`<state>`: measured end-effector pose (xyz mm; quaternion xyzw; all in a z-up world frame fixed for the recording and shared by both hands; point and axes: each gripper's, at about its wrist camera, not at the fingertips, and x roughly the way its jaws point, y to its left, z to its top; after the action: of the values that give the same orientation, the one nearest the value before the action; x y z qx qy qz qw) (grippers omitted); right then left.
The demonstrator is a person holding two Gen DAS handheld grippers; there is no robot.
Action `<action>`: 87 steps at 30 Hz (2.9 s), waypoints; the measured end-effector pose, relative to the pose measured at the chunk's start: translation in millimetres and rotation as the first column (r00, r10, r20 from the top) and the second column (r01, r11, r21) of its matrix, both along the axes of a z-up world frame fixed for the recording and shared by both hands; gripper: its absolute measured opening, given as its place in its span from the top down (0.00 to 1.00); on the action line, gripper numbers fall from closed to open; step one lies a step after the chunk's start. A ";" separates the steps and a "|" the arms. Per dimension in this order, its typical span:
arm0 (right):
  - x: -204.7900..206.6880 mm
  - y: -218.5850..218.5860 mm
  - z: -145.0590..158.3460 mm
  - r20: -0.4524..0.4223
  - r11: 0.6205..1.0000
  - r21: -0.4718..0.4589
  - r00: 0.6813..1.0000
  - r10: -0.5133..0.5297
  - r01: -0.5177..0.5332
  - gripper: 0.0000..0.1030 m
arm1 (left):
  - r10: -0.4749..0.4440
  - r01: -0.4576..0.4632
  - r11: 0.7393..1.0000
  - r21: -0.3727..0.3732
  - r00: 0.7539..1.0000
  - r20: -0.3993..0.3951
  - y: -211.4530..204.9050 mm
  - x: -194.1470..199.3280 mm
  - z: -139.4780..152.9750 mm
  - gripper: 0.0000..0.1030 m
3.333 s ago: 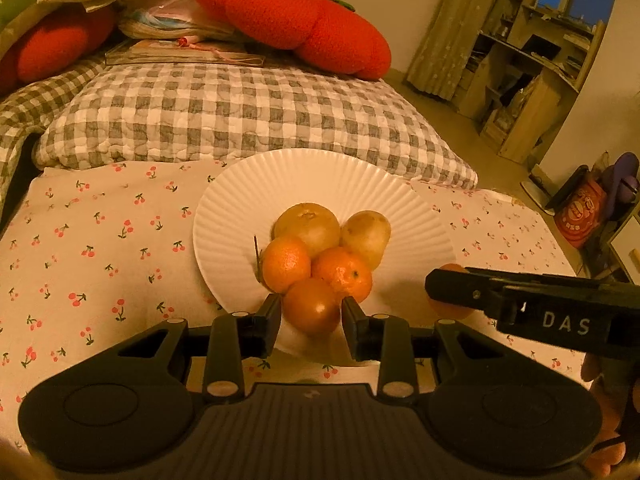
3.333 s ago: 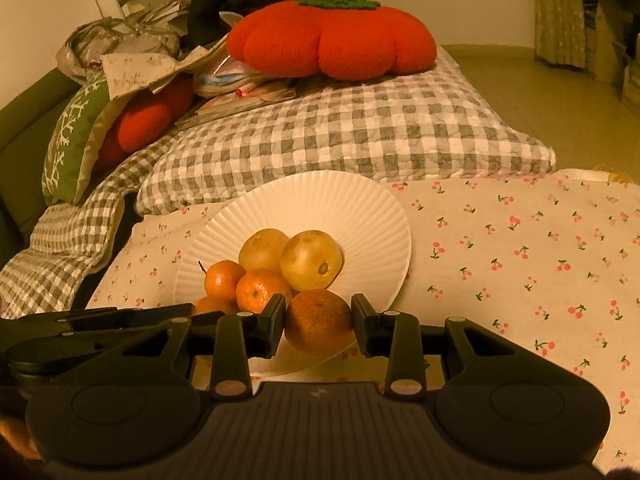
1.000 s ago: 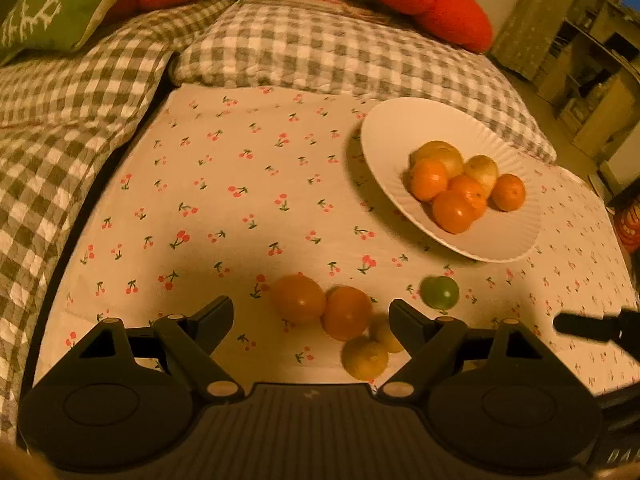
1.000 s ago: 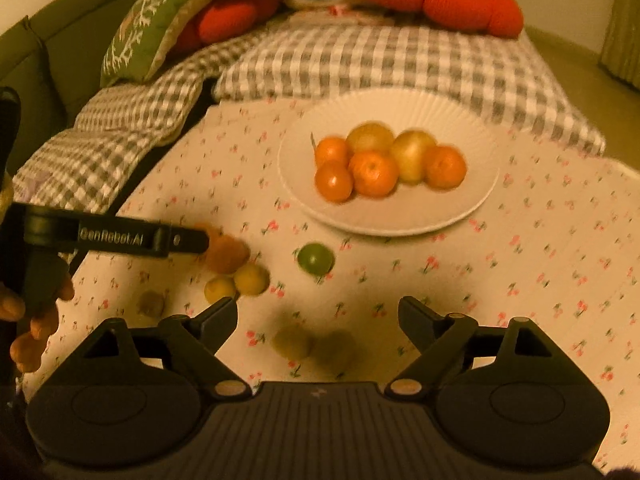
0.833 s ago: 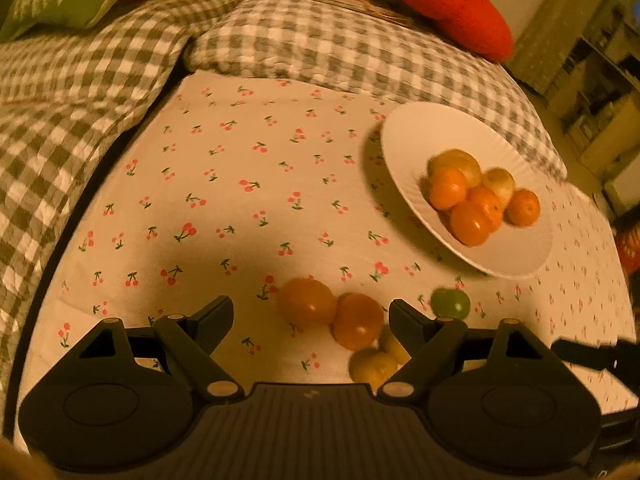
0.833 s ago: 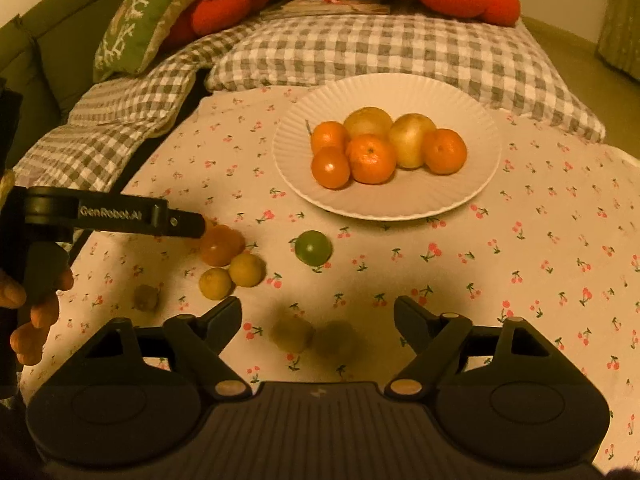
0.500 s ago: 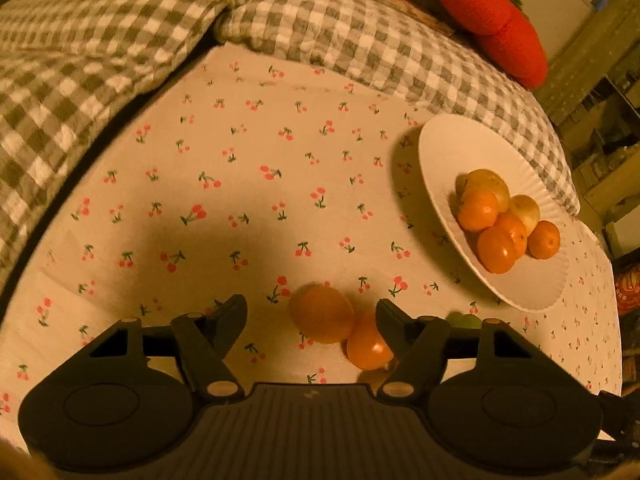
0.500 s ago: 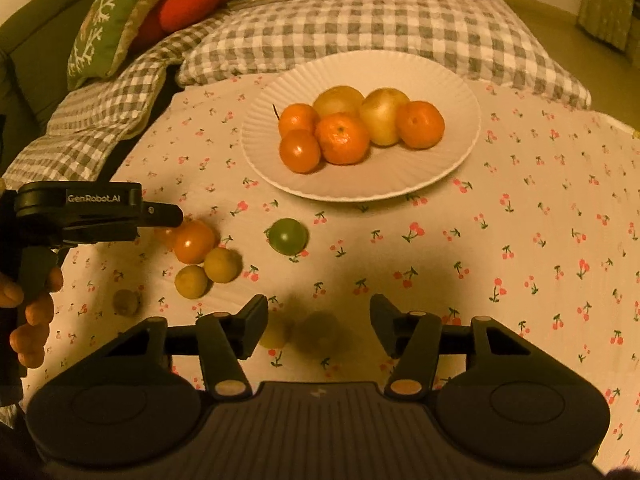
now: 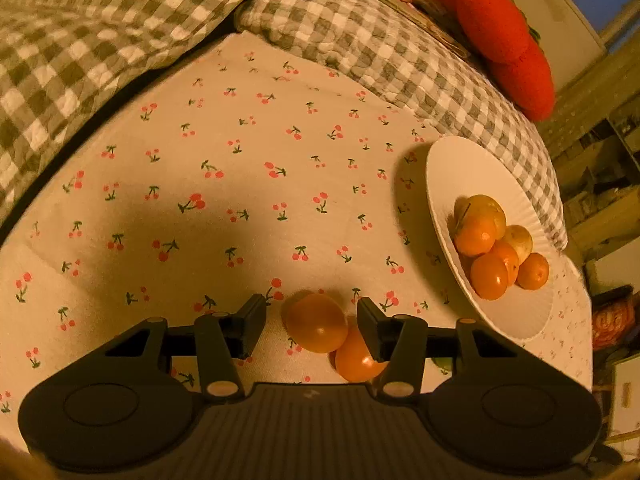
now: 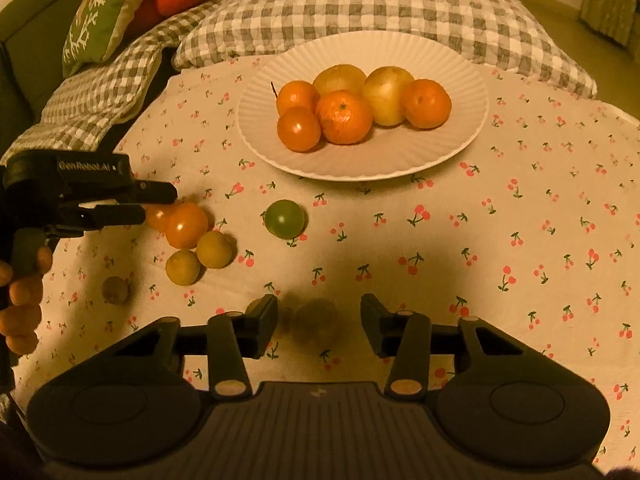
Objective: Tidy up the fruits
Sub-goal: 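Grasp a dark orange fruit with the left gripper while the right gripper reaches toward a small fruit, then carry the dark orange fruit onto the plate with the left gripper while the right places a dark green fruit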
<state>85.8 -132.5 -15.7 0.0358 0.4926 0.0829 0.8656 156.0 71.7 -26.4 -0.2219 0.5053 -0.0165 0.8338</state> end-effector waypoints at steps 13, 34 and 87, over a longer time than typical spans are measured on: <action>1.1 6.3 -5.5 -0.001 0.999 -0.044 1.000 0.019 -0.019 0.75 | -0.093 0.089 0.983 0.162 0.996 0.016 -27.6 -2.8 -3.3 0.79; 1.5 -14.4 18.9 0.098 0.999 0.023 0.994 -0.051 0.049 0.75 | -0.089 0.076 0.988 0.135 0.991 0.095 -25.3 -5.6 21.7 0.80; 35.6 -82.3 23.1 0.223 0.923 0.326 0.932 -0.287 0.206 0.73 | -0.374 0.339 0.926 0.165 0.882 0.286 -135.4 9.0 36.2 0.74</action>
<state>121.4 -214.8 7.4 0.2162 0.3452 0.0495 0.9119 165.0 -63.7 9.8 -0.0734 0.3994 -0.1767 0.8966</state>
